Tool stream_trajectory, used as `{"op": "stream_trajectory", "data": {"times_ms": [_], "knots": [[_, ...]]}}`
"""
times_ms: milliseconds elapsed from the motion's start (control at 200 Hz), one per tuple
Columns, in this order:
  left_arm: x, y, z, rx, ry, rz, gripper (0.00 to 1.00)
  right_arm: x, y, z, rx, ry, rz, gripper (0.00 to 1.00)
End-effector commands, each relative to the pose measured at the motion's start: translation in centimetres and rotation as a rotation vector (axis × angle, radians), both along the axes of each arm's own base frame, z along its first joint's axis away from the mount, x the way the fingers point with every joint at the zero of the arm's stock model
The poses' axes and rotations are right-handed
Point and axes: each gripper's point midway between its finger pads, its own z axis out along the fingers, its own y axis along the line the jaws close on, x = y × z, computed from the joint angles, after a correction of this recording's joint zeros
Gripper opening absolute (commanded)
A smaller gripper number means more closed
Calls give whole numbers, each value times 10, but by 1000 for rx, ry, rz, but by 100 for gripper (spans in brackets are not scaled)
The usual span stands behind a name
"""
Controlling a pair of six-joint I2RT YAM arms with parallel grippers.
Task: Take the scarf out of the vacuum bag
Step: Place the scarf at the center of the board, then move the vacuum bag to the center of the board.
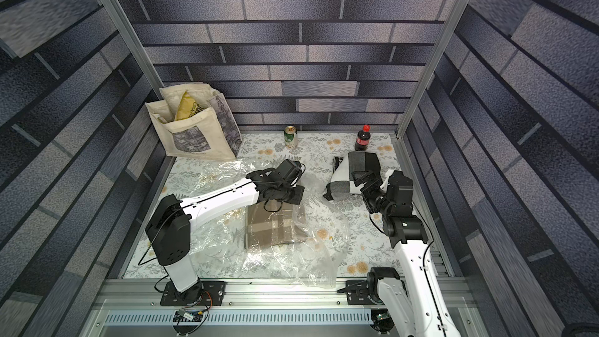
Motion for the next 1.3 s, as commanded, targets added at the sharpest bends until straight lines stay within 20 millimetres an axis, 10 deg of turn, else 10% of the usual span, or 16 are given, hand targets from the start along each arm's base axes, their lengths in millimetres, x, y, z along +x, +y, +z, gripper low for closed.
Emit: {"op": "stream_trajectory", "data": {"times_ms": [0, 160, 250, 431, 586, 736, 967, 1107, 1292], "knots": [[0, -3, -4, 3, 18, 10, 13, -19, 14, -8, -86, 47, 116, 100], [-2, -4, -11, -7, 23, 1, 57, -33, 23, -11, -120, 45, 186, 100], [-5, -10, 0, -80, -11, -4, 100, -37, 23, -16, -127, 55, 195, 100], [-15, 4, 56, -213, -231, 15, 100, -37, 24, -24, -127, 64, 208, 100], [-16, 63, 74, -157, -364, 177, 100, -36, 24, -26, -135, 65, 209, 100], [-13, 117, 39, 6, -237, 339, 100, -34, 25, -33, -120, 69, 209, 100], [-21, 147, -2, 82, -88, 437, 100, -31, 26, -32, -115, 61, 208, 100], [-20, 135, -16, 5, 2, 387, 100, -31, 26, -35, -117, 66, 211, 100], [-28, 55, -30, -54, 128, 119, 100, -30, 28, -41, -97, 75, 211, 100]]}}
